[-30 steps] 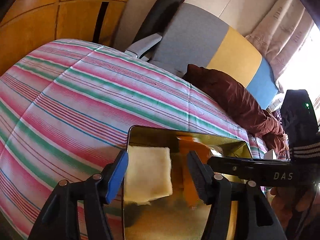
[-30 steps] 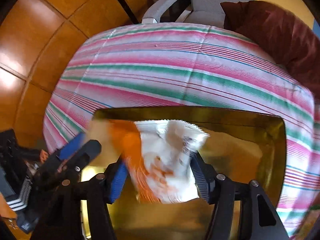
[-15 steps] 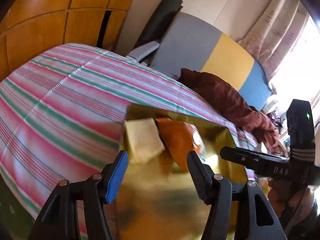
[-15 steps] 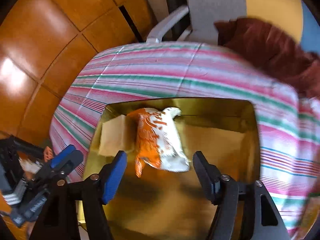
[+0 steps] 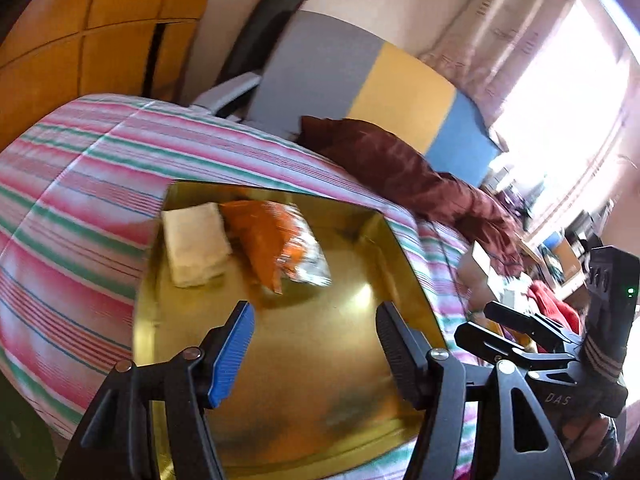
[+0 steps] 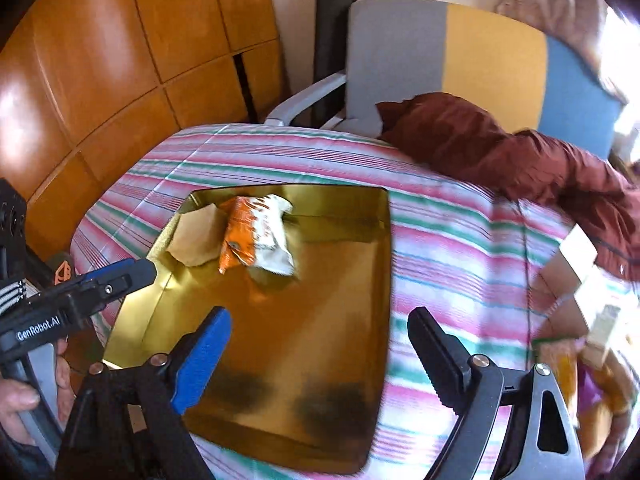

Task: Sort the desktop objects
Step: 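Return to the pile, grasp the purple packet with the right tool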

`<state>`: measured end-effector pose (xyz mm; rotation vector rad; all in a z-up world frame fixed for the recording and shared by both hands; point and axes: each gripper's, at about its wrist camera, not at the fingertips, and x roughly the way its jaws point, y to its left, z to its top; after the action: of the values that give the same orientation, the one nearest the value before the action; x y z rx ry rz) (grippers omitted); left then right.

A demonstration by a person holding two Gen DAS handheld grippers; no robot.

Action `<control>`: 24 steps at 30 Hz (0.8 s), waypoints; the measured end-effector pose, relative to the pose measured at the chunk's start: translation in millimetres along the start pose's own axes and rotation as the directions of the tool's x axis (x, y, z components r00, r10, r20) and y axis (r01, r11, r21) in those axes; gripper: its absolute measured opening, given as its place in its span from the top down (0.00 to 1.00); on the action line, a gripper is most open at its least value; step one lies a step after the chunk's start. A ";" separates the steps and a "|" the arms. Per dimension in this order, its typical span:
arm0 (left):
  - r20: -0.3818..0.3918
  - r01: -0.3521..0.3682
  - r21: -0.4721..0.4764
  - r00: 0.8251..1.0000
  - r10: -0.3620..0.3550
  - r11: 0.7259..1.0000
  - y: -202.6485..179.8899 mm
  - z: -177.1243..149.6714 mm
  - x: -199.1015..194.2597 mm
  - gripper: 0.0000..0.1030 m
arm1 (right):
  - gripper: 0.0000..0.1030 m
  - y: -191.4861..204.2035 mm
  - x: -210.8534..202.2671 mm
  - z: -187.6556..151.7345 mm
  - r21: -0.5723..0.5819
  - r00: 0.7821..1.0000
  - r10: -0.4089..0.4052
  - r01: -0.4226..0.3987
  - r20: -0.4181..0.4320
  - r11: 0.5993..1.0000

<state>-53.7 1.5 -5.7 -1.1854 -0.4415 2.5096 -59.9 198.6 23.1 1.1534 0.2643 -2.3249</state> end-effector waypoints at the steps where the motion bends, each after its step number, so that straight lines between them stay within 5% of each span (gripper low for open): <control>1: -0.003 0.011 0.017 1.000 -0.011 1.000 -6.6 -1.4 0.0 0.34 | 0.12 -3.4 -1.9 -3.5 0.008 1.000 -0.004 0.004 0.001 1.000; 5: -0.035 0.056 0.069 0.998 -0.053 0.996 -29.3 -5.8 3.8 0.32 | 0.12 -26.1 -17.7 -22.6 0.000 1.000 -0.004 0.004 -0.020 1.000; 16: -0.144 0.152 0.144 0.981 -0.131 0.978 -81.9 -18.0 22.7 0.32 | 0.19 -153.5 -86.8 -64.0 0.120 0.972 -0.196 0.211 -0.130 0.970; 24: -0.239 0.231 0.235 0.955 -0.174 0.944 -126.2 -31.5 40.9 0.32 | 0.27 -287.6 -139.4 -97.9 0.253 0.899 -0.316 0.396 -0.304 0.883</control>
<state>-33.2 136.2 -0.9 -1.2200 -0.1608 2.1553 -77.9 530.8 55.9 1.6913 0.2249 -2.6019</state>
